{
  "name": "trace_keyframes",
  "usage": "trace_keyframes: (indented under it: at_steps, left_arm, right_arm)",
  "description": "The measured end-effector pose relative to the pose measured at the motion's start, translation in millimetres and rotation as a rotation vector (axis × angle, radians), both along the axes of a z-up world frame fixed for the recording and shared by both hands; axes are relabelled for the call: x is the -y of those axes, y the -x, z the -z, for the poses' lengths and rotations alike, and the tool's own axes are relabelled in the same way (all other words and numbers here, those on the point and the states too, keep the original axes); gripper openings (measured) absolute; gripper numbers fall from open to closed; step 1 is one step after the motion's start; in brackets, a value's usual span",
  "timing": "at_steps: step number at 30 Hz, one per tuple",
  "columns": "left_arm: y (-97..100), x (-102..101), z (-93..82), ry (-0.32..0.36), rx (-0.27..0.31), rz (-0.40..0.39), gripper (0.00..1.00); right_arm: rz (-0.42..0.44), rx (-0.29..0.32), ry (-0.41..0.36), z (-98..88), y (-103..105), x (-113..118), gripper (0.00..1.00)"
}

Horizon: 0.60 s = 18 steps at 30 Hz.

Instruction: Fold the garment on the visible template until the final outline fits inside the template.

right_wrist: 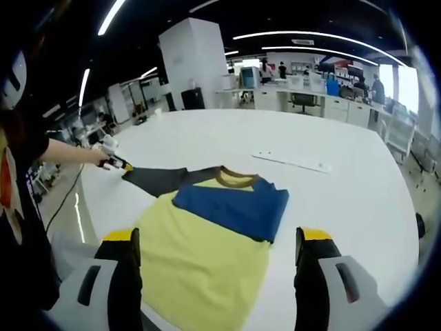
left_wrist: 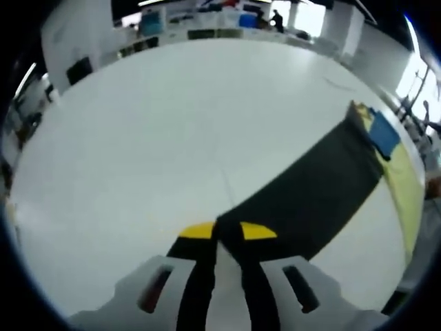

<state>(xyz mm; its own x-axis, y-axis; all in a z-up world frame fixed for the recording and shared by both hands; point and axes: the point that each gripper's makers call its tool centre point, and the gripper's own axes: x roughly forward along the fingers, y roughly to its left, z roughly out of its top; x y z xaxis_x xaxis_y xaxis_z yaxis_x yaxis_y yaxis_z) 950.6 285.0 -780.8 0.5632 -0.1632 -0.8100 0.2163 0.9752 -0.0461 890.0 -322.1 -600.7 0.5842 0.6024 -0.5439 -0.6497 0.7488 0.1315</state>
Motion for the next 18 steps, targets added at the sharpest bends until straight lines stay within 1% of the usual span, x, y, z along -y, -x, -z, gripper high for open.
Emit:
trace_keyframes:
  at_steps: [6,7,8,9,15,18]
  left_arm:
    - [-0.3,2.7,-1.8,-0.002,0.006,-0.003,0.06]
    - [-0.2,2.4,-1.8,-0.002,0.007,-0.004,0.04]
    - [0.1,2.4,-1.9,-0.004,0.007,-0.006,0.01]
    - [1.2,2.4,-2.6,-0.01,0.005,-0.014,0.0]
    - [5.3,2.2,-4.9,-0.011,0.006,-0.028,0.0]
    - [5.1,2.1,-11.5,-0.011,0.014,-0.04,0.0]
  right_arm:
    - [-0.001,0.003,0.003,-1.6,0.4,-0.2,0.92]
    - [0.0,0.005,0.003,-2.1,0.2,0.1,0.92]
    - [0.001,0.005,0.002,-2.4,0.1,0.2,0.92]
    - [0.001,0.005,0.001,-2.8,0.1,0.2,0.92]
    - [0.0,0.016,-0.004,-6.7,-0.8,-0.6,0.92]
    - [0.0,0.024,-0.008,-9.1,-0.9,0.4,0.92]
